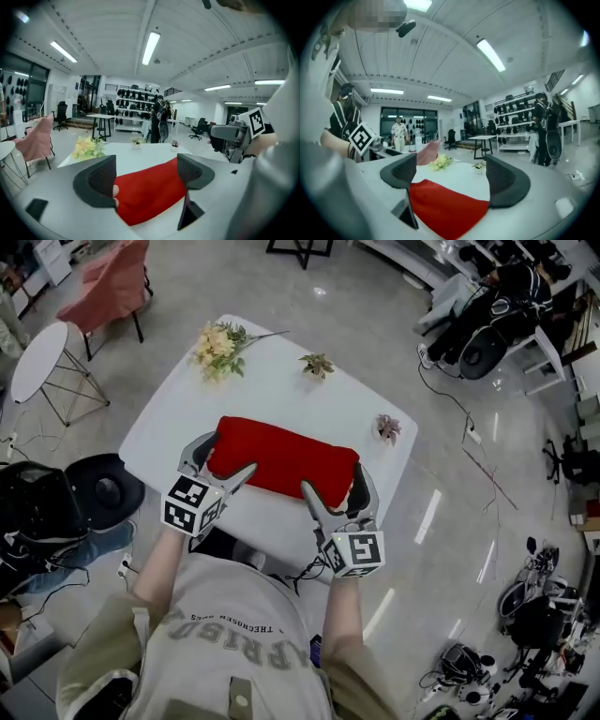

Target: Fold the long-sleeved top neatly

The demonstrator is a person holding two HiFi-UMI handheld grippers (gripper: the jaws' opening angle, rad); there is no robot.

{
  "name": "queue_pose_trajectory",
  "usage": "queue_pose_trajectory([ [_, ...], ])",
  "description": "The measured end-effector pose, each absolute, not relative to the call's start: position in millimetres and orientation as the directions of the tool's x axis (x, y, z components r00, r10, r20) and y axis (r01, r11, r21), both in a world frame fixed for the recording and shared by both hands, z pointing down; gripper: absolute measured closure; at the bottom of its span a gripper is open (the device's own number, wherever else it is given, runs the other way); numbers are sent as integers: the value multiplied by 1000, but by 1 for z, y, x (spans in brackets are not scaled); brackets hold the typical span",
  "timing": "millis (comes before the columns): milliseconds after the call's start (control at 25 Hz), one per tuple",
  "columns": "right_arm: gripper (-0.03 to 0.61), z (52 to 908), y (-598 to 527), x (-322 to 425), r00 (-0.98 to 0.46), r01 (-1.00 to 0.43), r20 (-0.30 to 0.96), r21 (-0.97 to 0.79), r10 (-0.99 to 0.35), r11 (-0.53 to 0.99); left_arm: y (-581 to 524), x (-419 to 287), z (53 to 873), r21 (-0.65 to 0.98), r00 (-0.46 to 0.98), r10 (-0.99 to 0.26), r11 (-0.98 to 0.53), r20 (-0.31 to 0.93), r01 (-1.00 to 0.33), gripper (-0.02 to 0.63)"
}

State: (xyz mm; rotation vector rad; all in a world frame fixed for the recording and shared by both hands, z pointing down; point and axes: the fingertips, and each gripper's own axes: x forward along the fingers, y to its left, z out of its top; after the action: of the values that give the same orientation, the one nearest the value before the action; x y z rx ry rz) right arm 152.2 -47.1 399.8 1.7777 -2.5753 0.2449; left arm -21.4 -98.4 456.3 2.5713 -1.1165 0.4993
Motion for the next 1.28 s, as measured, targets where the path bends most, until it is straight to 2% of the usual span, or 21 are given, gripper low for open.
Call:
queue_pose_trajectory([
  [120, 144, 388, -30, 149, -269, -955, 43, -144, -962, 261, -77, -12, 438, 100, 619, -700, -630, 357, -770, 204],
  [200, 337, 382, -17, 149, -216, -968, 23, -136, -976, 211, -64, -8, 428, 93, 606, -728, -612, 320, -785, 235],
  [280, 370, 375, -6, 148, -175, -975, 0, -139, -985, 173, -54, -9, 419, 85, 587, -759, -589, 281, -803, 321],
  [320, 424, 373, 0, 148, -161, -978, -8, -133, -987, 161, -49, -11, 414, 83, 575, -776, -576, 259, -813, 378],
  [360, 428, 371, 5, 147, -152, -981, -12, -118, -988, 152, -44, -12, 409, 84, 565, -790, -563, 240, -822, 412],
  [440, 479, 369, 13, 145, -144, -987, -11, -78, -990, 144, -33, -14, 403, 85, 544, -811, -540, 215, -838, 468],
  [520, 484, 366, 20, 142, -146, -988, -10, -45, -989, 146, -25, -18, 400, 80, 509, -836, -504, 204, -860, 518],
  [560, 535, 363, 23, 140, -145, -989, -13, -27, -989, 145, -21, -21, 399, 80, 489, -849, -484, 200, -872, 541],
  [600, 557, 360, 26, 139, -144, -989, -18, -7, -989, 145, -18, -24, 398, 82, 473, -859, -467, 194, -881, 565],
  [720, 577, 353, 36, 134, -143, -989, -25, 44, -989, 142, -7, -29, 389, 80, 453, -878, -446, 155, -891, 601],
  [920, 577, 346, 47, 124, -162, -985, -40, 67, -986, 159, 5, -21, 378, 47, 472, -876, -470, 101, -882, 601],
  [1280, 577, 330, 56, 115, -197, -978, -76, 83, -977, 191, 12, -19, 367, 10, 461, -883, -462, 89, -887, 601],
])
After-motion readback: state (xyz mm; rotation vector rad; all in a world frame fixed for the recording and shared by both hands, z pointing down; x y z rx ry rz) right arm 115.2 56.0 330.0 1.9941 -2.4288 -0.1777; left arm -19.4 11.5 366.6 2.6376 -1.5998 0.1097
